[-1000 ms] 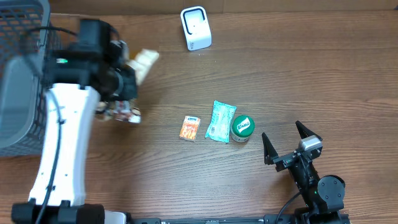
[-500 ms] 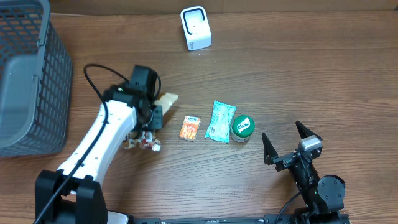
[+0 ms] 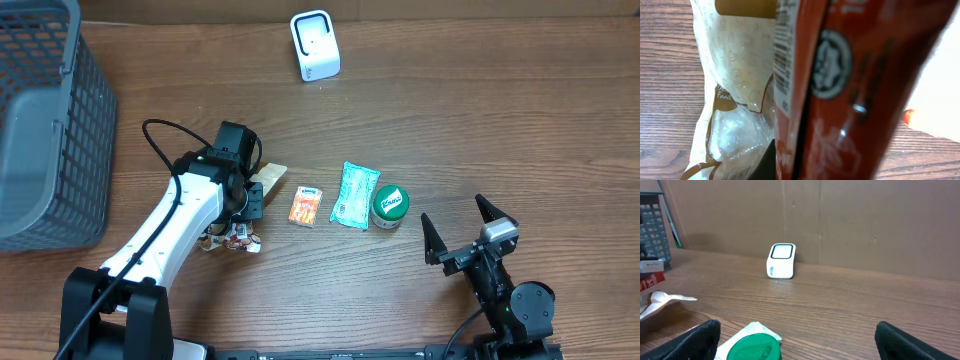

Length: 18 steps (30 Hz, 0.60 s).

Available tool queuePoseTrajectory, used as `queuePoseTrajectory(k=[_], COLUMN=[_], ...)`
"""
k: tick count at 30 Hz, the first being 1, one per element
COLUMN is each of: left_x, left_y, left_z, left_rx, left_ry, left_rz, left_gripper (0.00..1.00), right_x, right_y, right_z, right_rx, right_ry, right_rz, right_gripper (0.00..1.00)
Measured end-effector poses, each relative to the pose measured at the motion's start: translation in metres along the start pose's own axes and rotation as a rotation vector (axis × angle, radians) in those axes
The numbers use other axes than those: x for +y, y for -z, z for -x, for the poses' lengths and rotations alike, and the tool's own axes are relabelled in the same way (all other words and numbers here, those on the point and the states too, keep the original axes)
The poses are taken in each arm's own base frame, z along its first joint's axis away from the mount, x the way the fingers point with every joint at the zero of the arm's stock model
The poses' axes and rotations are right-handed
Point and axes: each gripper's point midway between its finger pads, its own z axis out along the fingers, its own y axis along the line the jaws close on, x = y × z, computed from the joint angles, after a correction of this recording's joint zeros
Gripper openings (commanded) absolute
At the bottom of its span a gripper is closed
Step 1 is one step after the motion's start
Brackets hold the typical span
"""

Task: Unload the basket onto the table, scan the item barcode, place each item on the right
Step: 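Carry the brown-and-white snack bag to the table and lower it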

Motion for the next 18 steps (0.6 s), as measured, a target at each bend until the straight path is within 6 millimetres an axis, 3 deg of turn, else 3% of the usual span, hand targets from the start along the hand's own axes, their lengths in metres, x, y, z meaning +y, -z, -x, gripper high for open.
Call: queuePoseTrajectory(k=[18], left_x=[-0.0090], left_y=[-0.0004], left_z=[-0.0039], left_rx=[0.020], left_ry=[0.044], left_rz=[-0.053], left_gripper=[0.04], right_x=[0.0000], right_y=[0.0000], right_z=[-0.0002], right_rx=[0.001], right_ry=[0.000], right_rz=[0.000], right_gripper=[1.00])
